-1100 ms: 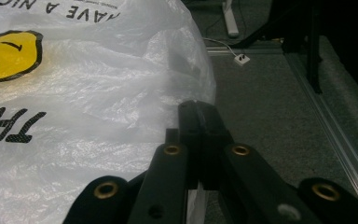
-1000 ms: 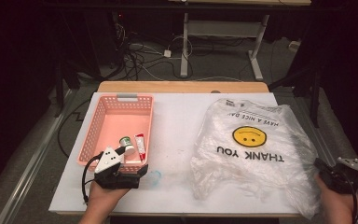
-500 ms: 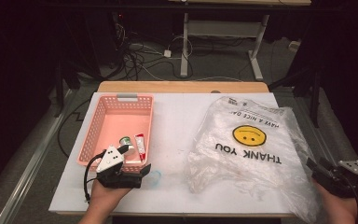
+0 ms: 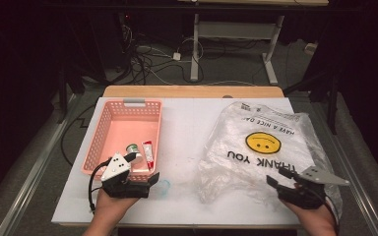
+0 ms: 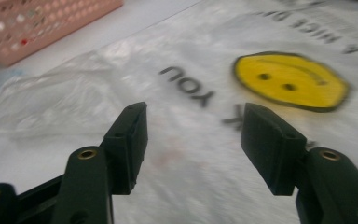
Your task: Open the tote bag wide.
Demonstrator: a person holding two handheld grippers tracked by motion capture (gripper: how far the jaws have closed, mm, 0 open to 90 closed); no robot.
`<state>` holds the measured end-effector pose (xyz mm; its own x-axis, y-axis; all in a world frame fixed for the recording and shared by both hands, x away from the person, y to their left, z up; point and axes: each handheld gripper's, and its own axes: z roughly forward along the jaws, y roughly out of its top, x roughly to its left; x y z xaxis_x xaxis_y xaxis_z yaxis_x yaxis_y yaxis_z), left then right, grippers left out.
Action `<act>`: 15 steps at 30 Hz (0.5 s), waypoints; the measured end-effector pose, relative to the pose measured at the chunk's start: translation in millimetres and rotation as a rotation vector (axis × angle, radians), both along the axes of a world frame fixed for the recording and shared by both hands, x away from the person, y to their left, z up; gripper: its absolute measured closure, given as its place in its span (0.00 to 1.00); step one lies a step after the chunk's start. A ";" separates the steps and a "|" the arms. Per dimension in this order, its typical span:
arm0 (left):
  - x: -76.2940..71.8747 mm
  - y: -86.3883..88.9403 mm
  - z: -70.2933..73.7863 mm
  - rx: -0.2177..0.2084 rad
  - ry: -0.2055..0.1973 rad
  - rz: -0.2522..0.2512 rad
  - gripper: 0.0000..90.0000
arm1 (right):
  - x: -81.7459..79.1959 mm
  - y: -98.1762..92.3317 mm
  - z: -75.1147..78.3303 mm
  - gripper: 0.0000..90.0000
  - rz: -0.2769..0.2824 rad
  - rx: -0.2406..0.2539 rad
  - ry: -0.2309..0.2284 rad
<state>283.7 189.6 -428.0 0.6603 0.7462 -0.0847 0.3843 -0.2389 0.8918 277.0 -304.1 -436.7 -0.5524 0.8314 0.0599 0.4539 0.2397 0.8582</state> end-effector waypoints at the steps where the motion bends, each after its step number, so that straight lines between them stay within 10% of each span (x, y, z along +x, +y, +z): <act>1: -0.5 -0.1 -0.1 0.005 -0.002 -0.003 0.00 | 0.9 8.6 -2.4 0.45 0.023 -0.013 0.013; 5: -3.9 2.9 -0.8 0.002 0.000 0.001 0.00 | 9.1 40.2 -16.4 0.40 0.138 -0.084 0.079; 15: -17.6 12.4 -1.9 -0.001 0.005 0.037 0.00 | 26.3 71.1 -38.4 0.40 0.198 -0.286 0.139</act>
